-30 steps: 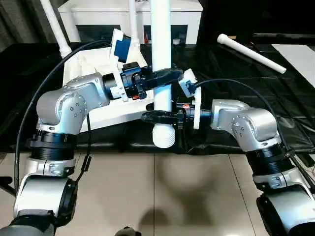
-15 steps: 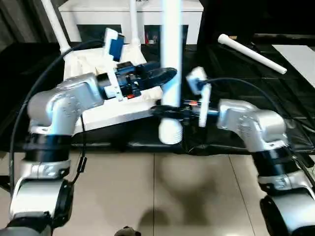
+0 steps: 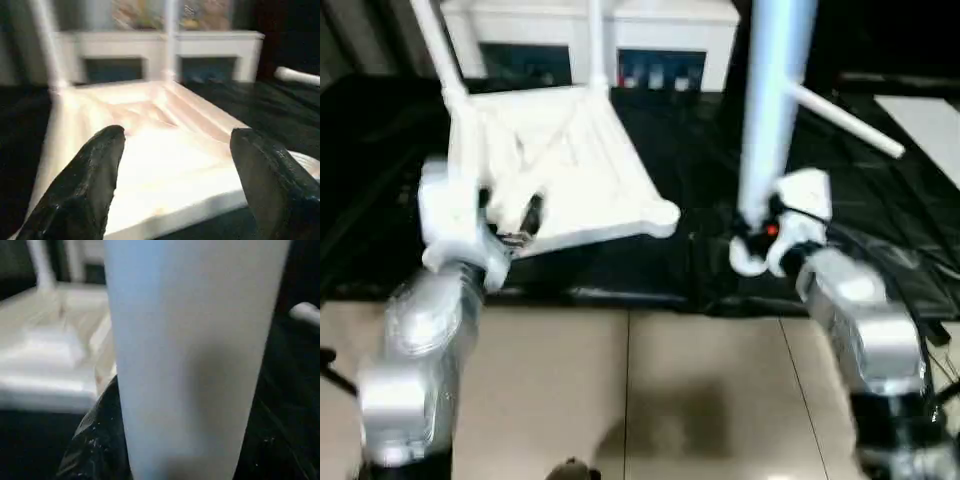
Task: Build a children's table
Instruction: Move to table
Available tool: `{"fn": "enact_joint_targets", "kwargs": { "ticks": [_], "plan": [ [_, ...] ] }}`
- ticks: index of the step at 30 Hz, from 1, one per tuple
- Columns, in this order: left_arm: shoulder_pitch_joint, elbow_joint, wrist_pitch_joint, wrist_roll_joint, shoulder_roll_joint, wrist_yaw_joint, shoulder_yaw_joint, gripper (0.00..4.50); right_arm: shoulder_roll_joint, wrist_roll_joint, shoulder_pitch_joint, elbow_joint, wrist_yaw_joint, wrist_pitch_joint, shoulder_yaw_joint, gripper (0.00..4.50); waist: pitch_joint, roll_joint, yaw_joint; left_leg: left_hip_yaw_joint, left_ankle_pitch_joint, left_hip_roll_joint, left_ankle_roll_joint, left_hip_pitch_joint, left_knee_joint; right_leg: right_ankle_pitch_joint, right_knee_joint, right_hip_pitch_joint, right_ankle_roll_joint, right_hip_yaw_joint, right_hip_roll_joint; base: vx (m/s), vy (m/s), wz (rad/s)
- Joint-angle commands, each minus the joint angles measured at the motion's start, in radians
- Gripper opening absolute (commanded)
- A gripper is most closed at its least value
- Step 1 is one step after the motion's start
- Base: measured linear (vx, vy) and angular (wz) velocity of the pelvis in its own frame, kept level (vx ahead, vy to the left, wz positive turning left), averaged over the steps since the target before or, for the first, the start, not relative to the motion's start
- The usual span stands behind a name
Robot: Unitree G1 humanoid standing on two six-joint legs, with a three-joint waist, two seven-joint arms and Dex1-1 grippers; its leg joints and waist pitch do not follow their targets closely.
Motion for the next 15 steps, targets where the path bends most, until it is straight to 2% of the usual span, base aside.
{"fn": "enact_joint_targets", "kwargs": {
  "ticks": [1, 2, 3, 4, 5, 6, 7, 8, 9, 10, 11, 12, 13, 14, 15],
  "plan": [
    [0.017, 0.034, -0.043, 0.017, -0.014, 0.022, -0.021, 3.78, 0.002, 0.016, 0.044, -0.026, 0.006, -0.055, -0.001, 1.87, -0.048, 0.015, -0.016, -0.036, -0.565, 0.056, -0.079, 0.081, -0.087, -0.517, -0.135, 0.003, -0.046, 0.047, -0.067, 0.000, 0.000, 0.00],
    [0.021, 0.038, -0.048, 0.024, -0.017, 0.028, -0.025, 3.78, 0.000, 0.009, 0.055, -0.027, 0.008, -0.068, 0.007, 1.87, -0.042, 0.015, -0.021, -0.038, -0.643, 0.055, -0.083, 0.101, -0.088, -0.595, -0.148, 0.001, -0.035, 0.038, -0.061, 0.000, 0.000, 0.00],
    [0.035, 0.053, -0.068, 0.041, -0.028, 0.043, -0.035, 3.78, -0.008, -0.015, 0.096, -0.026, 0.009, -0.102, 0.031, 1.87, -0.032, 0.026, -0.030, -0.046, -0.727, 0.052, -0.086, 0.120, -0.090, -0.653, -0.167, 0.007, -0.023, 0.020, -0.051, 0.000, 0.000, 0.00],
    [0.050, 0.062, -0.083, 0.049, -0.038, 0.047, -0.040, 3.78, -0.010, -0.030, 0.122, -0.029, 0.002, -0.110, 0.042, 1.87, -0.025, 0.021, -0.048, -0.051, -0.781, 0.050, -0.081, 0.132, -0.093, -0.671, -0.182, 0.026, -0.013, -0.007, -0.035, 0.000, 0.000, 0.00],
    [0.083, 0.083, -0.135, 0.078, -0.043, 0.049, -0.058, 3.78, -0.006, -0.044, 0.158, -0.038, -0.018, -0.116, 0.041, 1.87, -0.015, 0.045, -0.062, -0.056, -0.878, 0.058, -0.087, 0.141, -0.112, -0.635, -0.173, 0.042, -0.017, -0.035, -0.018, 0.000, 0.000, 0.00],
    [0.096, 0.090, -0.156, 0.088, -0.045, 0.048, -0.064, 3.78, -0.003, -0.046, 0.168, -0.044, -0.025, -0.117, 0.037, 1.87, -0.018, 0.046, -0.074, -0.063, -0.907, 0.066, -0.087, 0.127, -0.132, -0.574, -0.150, 0.068, -0.021, -0.041, -0.015, 0.034, 0.063, -0.19],
    [0.108, 0.093, -0.167, 0.090, -0.048, 0.044, -0.069, 3.78, 0.001, -0.040, 0.175, -0.047, -0.026, -0.113, 0.030, 1.87, -0.020, 0.054, -0.082, -0.063, -0.963, 0.082, -0.089, 0.093, -0.176, -0.442, -0.079, 0.110, -0.035, -0.031, -0.013, 0.019, 0.048, -0.21],
    [0.118, 0.095, -0.175, 0.096, -0.048, 0.046, -0.073, 3.78, 0.003, -0.036, 0.179, -0.049, -0.026, -0.110, 0.025, 1.87, -0.028, 0.049, -0.084, -0.068, -0.956, 0.084, -0.079, 0.094, -0.176, -0.384, -0.055, 0.121, -0.039, -0.013, -0.025, 0.019, 0.048, -0.21],
    [0.126, 0.102, -0.194, 0.098, -0.050, 0.046, -0.076, 3.78, 0.005, -0.035, 0.181, -0.048, -0.025, -0.110, 0.020, 1.87, -0.023, 0.034, -0.098, -0.054, -0.901, 0.058, -0.077, 0.118, -0.144, -0.491, -0.129, 0.085, -0.055, 0.003, -0.045, 0.000, 0.000, 0.00],
    [0.136, 0.112, -0.211, 0.099, -0.061, 0.056, -0.075, 3.78, 0.006, -0.030, 0.180, -0.045, -0.015, -0.108, 0.016, 1.87, -0.022, 0.016, -0.108, -0.037, -0.754, 0.023, -0.057, 0.132, -0.080, -0.715, -0.194, 0.067, -0.044, 0.005, -0.077, 0.000, 0.000, 0.00],
    [0.136, 0.112, -0.211, 0.099, -0.061, 0.056, -0.075, 3.78, 0.006, -0.030, 0.180, -0.045, -0.015, -0.108, 0.016, 1.87, -0.023, 0.015, -0.108, -0.031, -0.650, 0.017, -0.034, 0.110, -0.065, -0.785, -0.204, 0.088, -0.035, 0.016, -0.095, 0.000, 0.000, 0.00],
    [0.135, 0.123, -0.233, 0.096, -0.068, 0.057, -0.073, 3.78, -0.006, -0.034, 0.172, -0.033, -0.001, -0.123, 0.030, 1.87, -0.025, 0.013, -0.106, -0.032, -0.488, 0.018, 0.003, 0.050, -0.063, -0.852, -0.203, 0.136, -0.001, 0.023, -0.112, 0.098, -0.002, -0.25],
    [0.135, 0.125, -0.238, 0.096, -0.069, 0.056, -0.074, 3.78, -0.012, -0.036, 0.170, -0.030, 0.004, -0.129, 0.035, 1.87, -0.035, 0.013, -0.105, -0.034, -0.423, 0.019, 0.014, 0.040, -0.068, -0.814, -0.202, 0.144, 0.008, 0.017, -0.104, 0.107, 0.008, -0.26],
    [0.134, 0.126, -0.240, 0.098, -0.069, 0.058, -0.075, 3.78, -0.014, -0.036, 0.170, -0.029, 0.004, -0.132, 0.038, 1.87, -0.039, 0.021, -0.105, -0.037, -0.421, 0.020, 0.014, 0.045, -0.074, -0.772, -0.195, 0.143, 0.000, 0.011, -0.092, 0.107, 0.008, -0.26],
    [0.132, 0.129, -0.244, 0.103, -0.071, 0.062, -0.077, 3.78, -0.016, -0.033, 0.168, -0.027, 0.004, -0.136, 0.042, 1.87, -0.044, 0.029, -0.110, -0.042, -0.438, 0.024, 0.015, 0.061, -0.087, -0.661, -0.185, 0.136, -0.031, 0.004, -0.068, 0.078, 0.008, -0.12]
  ]
}}
